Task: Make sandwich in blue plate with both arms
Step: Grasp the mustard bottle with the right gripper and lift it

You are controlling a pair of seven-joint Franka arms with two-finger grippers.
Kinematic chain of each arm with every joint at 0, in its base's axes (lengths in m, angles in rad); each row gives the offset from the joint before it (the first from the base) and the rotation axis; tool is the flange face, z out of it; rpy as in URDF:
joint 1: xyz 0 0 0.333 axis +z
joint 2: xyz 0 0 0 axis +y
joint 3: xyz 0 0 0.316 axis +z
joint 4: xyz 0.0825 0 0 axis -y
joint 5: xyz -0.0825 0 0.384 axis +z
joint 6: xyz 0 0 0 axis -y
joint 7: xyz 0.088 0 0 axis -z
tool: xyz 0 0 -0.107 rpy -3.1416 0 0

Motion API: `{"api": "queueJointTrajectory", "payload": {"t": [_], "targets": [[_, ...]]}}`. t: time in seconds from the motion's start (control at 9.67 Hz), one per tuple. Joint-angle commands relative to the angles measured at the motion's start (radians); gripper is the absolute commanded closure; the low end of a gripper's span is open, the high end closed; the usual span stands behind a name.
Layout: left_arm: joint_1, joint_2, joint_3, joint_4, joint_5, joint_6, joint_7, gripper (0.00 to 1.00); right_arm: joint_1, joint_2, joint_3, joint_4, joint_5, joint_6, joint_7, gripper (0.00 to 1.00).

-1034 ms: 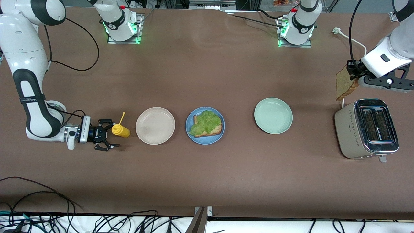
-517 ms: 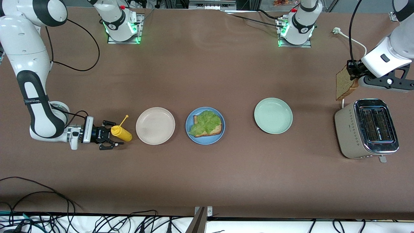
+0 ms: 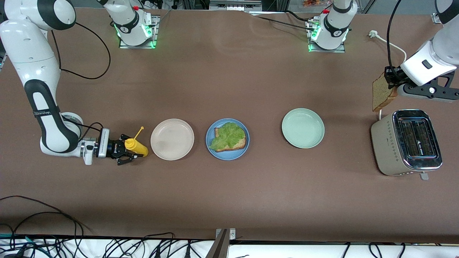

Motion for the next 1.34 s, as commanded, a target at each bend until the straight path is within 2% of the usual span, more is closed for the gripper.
{"api": "queueJointTrajectory", "payload": {"t": [0.0, 0.1, 0.41, 0.62, 0.93, 1.14, 1.24], "targets": [[-0.007, -0.004, 0.001, 0.0, 0.025, 0.007, -0.01, 1.0, -0.002, -0.031, 0.011, -0.009, 0.004, 0.007, 0.076, 1.0], [-0.007, -0.004, 0.003, 0.0, 0.025, 0.007, -0.007, 1.0, 0.009, -0.074, 0.011, -0.009, -0.043, 0.009, 0.146, 1.0], [-0.007, -0.004, 0.003, 0.0, 0.024, 0.007, -0.005, 1.0, 0.018, -0.193, 0.01, -0.01, -0.268, 0.009, 0.483, 1.0], [-0.007, -0.004, 0.003, 0.0, 0.025, 0.007, -0.005, 1.0, 0.07, -0.258, 0.004, -0.01, -0.395, 0.009, 0.641, 1.0], [-0.007, -0.004, 0.003, -0.001, 0.024, 0.007, -0.005, 1.0, 0.258, -0.333, -0.079, 0.01, -0.61, 0.039, 1.075, 1.0], [-0.007, -0.004, 0.003, 0.0, 0.024, 0.007, -0.005, 1.0, 0.392, -0.347, -0.142, 0.017, -0.69, 0.049, 1.307, 1.0], [-0.007, -0.004, 0.003, 0.0, 0.024, 0.007, -0.005, 1.0, 0.5, -0.349, -0.204, 0.042, -0.717, 0.046, 1.423, 1.0]]}}
